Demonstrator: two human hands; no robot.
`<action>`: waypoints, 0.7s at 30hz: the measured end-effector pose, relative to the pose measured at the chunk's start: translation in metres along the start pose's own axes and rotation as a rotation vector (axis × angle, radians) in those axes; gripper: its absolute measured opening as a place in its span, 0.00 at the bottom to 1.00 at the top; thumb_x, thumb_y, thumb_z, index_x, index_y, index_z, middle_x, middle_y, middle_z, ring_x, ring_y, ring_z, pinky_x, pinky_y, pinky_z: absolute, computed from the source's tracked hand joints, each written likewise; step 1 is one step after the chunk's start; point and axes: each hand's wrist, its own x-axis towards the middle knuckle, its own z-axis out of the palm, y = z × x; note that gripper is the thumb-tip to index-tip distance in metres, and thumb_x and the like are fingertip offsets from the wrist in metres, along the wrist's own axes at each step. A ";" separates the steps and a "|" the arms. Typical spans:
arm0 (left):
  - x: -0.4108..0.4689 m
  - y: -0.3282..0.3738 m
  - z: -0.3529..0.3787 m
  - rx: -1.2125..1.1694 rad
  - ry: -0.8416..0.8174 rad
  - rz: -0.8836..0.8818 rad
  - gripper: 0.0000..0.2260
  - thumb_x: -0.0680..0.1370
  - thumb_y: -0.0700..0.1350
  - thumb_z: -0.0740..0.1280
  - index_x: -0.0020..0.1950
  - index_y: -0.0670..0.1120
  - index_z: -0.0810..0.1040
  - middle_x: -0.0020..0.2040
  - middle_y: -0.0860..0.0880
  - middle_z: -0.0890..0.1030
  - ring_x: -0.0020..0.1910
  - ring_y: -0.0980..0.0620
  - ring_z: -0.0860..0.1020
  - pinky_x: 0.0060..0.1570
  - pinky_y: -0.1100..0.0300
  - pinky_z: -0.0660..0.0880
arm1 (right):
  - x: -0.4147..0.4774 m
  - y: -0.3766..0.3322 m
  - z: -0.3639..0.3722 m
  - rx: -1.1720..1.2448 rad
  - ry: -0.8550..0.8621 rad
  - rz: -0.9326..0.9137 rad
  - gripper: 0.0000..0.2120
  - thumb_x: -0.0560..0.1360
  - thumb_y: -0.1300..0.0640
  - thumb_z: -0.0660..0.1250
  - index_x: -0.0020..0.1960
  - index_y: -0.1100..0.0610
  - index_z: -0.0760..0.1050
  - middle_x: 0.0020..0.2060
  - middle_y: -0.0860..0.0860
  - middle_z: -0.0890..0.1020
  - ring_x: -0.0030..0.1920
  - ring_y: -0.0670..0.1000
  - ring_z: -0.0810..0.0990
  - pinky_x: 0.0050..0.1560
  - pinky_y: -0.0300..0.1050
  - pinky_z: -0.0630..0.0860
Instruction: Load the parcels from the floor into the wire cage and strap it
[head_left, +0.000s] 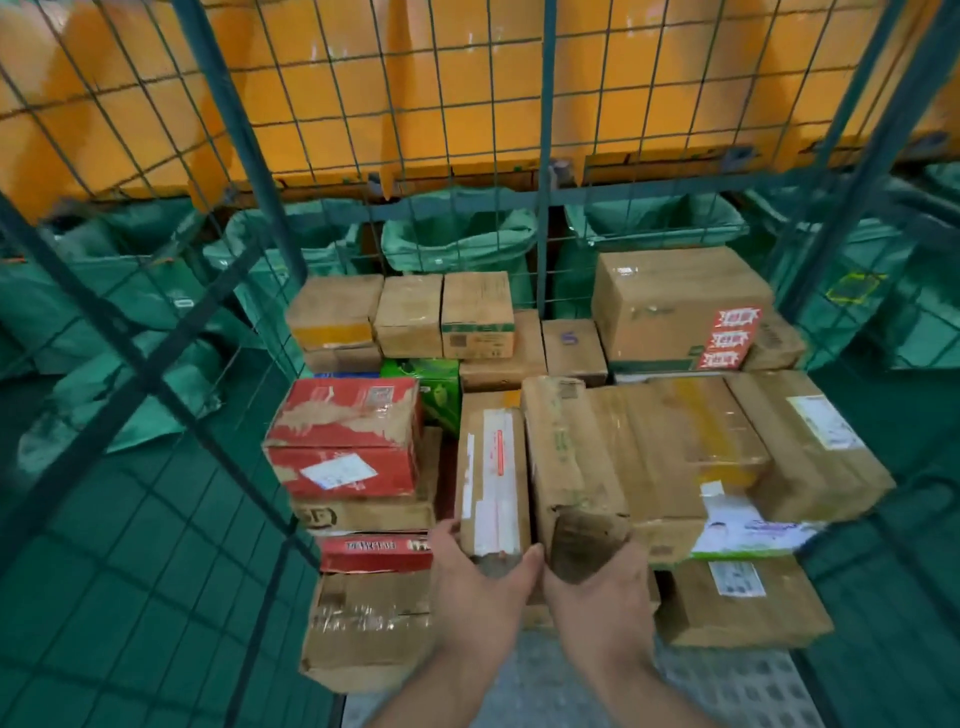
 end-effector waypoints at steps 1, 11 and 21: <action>0.012 0.001 0.005 0.014 -0.010 0.007 0.39 0.60 0.64 0.80 0.63 0.59 0.63 0.55 0.55 0.80 0.53 0.56 0.81 0.55 0.53 0.80 | 0.009 -0.004 0.005 -0.019 0.011 0.014 0.43 0.62 0.31 0.76 0.63 0.55 0.62 0.59 0.56 0.77 0.63 0.61 0.77 0.58 0.53 0.77; 0.124 0.046 0.069 0.019 -0.105 0.051 0.35 0.68 0.54 0.82 0.65 0.50 0.65 0.52 0.54 0.78 0.45 0.61 0.78 0.40 0.74 0.75 | 0.114 -0.061 0.029 -0.092 0.183 0.069 0.39 0.61 0.27 0.75 0.51 0.47 0.53 0.54 0.57 0.78 0.57 0.63 0.80 0.50 0.55 0.79; 0.235 0.073 0.174 -0.030 -0.005 0.036 0.34 0.70 0.60 0.78 0.65 0.55 0.60 0.55 0.53 0.79 0.49 0.53 0.81 0.47 0.56 0.81 | 0.263 -0.061 0.059 0.016 0.118 0.066 0.44 0.61 0.32 0.79 0.61 0.53 0.60 0.59 0.57 0.78 0.59 0.61 0.81 0.52 0.51 0.78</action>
